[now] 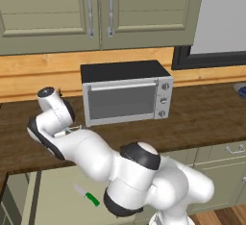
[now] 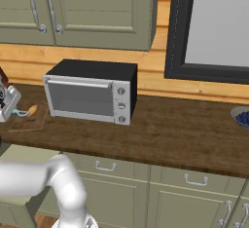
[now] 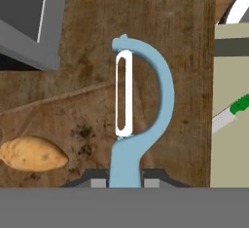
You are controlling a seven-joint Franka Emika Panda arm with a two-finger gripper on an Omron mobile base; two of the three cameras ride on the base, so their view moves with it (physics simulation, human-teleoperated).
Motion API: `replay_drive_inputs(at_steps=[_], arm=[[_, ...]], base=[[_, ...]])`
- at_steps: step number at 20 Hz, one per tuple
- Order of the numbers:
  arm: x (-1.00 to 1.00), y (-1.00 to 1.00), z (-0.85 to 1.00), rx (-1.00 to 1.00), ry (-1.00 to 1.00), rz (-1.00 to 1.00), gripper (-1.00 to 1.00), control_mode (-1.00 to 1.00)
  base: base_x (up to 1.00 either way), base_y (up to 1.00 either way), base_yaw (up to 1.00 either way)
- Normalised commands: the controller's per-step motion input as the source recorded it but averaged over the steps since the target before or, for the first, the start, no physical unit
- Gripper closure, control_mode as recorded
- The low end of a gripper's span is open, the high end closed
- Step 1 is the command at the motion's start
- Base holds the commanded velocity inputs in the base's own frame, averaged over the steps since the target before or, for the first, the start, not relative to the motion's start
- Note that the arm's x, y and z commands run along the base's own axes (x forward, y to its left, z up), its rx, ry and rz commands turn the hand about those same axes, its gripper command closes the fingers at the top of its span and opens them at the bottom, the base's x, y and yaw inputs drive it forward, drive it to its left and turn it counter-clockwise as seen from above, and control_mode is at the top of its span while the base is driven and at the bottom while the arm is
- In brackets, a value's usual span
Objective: Place the appropriate cutting tool for cutting the potato skin on the cutting board.
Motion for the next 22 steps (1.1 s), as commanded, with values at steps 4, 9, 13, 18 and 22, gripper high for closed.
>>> replay_drive_inputs(at_steps=[4,9,13,18,22], arm=[[0.2,0.0,-0.22,0.0,0.0,0.0,1.0,-1.0],[0.22,0.0,-0.24,0.0,0.0,0.0,1.0,-1.0],[0.27,0.0,-0.22,0.0,0.0,0.0,1.0,-1.0],[0.24,0.0,-0.28,0.0,0.0,0.0,1.0,-1.0],[0.23,0.0,-0.26,0.0,0.0,0.0,1.0,-1.0]], base=[[0.0,0.0,0.0],[0.0,0.0,0.0],[0.0,0.0,0.0],[0.0,0.0,0.0],[0.0,0.0,0.0]])
